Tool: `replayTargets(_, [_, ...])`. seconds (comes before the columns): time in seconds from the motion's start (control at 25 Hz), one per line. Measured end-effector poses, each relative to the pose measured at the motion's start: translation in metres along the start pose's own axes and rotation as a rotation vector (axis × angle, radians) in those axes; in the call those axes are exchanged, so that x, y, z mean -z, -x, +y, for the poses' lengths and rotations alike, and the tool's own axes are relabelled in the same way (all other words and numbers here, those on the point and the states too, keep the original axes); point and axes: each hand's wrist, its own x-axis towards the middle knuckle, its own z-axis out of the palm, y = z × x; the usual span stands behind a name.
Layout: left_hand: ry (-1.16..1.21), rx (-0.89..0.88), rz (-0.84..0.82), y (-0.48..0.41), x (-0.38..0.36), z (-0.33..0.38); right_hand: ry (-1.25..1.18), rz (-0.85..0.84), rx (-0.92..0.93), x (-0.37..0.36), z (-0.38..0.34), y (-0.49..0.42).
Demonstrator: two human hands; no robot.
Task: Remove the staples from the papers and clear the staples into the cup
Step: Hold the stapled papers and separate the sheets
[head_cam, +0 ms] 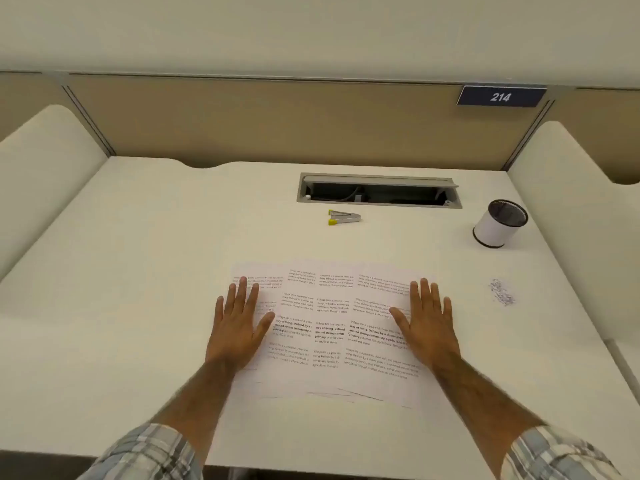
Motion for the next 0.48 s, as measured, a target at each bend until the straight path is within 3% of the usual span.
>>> replayTargets(0.2, [-0.024,0.037,-0.028,0.007,-0.011,-0.024,0.034,-0.036,-0.045,-0.027,-0.003,0.006])
replayTargets(0.48, [-0.008,-0.050,-0.089,-0.005,-0.013,0.004,0.067,-0.020,-0.044,-0.041,-0.055,0.007])
